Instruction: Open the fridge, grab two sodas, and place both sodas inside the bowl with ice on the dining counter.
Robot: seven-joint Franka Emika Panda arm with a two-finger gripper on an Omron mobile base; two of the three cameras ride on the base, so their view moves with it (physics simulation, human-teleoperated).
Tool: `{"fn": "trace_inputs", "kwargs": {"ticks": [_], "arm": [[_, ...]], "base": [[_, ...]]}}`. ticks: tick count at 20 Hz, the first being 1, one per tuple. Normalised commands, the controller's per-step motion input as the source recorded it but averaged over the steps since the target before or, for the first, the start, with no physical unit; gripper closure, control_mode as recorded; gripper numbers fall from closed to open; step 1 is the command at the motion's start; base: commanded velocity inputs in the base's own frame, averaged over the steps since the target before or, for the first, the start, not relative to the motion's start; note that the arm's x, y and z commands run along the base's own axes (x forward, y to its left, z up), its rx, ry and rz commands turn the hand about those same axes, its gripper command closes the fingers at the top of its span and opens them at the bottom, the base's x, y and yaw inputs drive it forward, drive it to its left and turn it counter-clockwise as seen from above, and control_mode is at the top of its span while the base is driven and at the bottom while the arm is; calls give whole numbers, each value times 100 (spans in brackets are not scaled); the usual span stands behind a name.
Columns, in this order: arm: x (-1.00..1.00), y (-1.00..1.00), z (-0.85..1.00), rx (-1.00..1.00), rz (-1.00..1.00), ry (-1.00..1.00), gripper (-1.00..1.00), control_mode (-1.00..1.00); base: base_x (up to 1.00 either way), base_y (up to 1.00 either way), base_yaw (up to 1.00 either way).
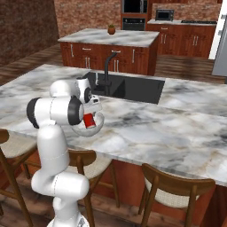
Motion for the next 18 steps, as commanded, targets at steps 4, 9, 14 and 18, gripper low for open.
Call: {"fn": "trace_inputs", "kwargs": {"ticks": [4, 9, 14, 18], "arm": [[13, 0, -11, 0, 4, 0, -100, -100], [7, -9, 0, 0, 7, 0, -100, -100], [-2, -7, 12, 0, 8, -2, -100, -100], [-30, -10, 33, 0, 9, -11, -100, -100]], "base": [[0, 0, 0], [0, 0, 0], [0, 0, 0], [0, 0, 0]]}}
